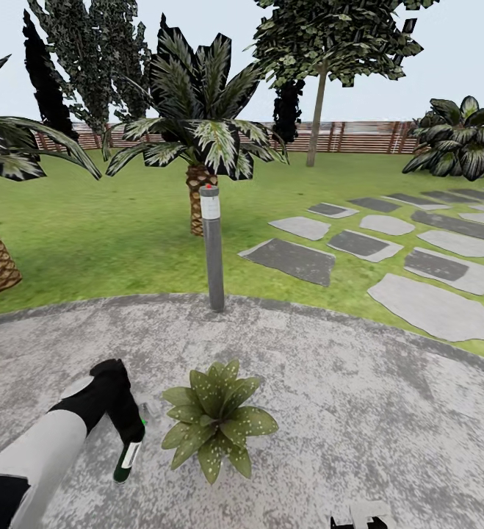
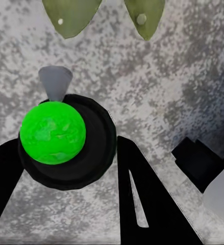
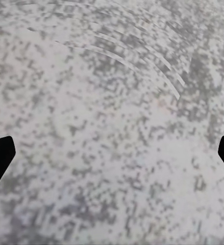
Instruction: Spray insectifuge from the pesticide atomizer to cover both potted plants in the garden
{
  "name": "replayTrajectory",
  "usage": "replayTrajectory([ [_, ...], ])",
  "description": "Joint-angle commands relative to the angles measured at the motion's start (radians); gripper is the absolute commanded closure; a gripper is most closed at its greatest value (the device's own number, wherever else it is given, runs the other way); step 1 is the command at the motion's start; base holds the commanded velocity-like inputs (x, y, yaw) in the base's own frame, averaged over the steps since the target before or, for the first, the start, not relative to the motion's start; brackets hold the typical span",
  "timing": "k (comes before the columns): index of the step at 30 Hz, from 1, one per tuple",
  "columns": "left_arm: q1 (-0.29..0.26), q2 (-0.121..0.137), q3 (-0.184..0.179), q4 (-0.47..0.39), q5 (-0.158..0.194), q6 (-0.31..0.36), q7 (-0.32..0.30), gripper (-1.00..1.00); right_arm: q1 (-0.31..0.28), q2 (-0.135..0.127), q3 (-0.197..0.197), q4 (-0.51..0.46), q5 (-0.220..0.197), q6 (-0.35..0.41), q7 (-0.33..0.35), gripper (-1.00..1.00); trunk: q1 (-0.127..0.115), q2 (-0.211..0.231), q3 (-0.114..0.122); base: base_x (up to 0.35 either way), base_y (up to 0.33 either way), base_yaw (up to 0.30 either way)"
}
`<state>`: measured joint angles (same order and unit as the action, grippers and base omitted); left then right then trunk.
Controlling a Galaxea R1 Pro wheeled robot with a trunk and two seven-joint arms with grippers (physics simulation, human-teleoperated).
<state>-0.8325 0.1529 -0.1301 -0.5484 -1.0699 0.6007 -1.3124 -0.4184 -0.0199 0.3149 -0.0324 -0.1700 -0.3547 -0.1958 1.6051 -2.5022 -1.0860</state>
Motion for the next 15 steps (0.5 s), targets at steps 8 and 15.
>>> replayTrajectory([
  [8,-0.066,-0.009,-0.005,-0.004,-0.156,0.009,-0.125,1.00,0.000,-0.004,0.009,0.001,-0.009,-0.003,0.001,-1.00,0.000,0.000,-0.001,0.000,0.000,0.000],
  [15,-0.068,-0.027,-0.004,-0.002,-0.170,0.020,-0.156,1.00,0.000,-0.005,0.009,0.002,-0.009,-0.003,-0.001,-1.00,0.000,0.000,-0.001,0.126,0.112,0.000],
])
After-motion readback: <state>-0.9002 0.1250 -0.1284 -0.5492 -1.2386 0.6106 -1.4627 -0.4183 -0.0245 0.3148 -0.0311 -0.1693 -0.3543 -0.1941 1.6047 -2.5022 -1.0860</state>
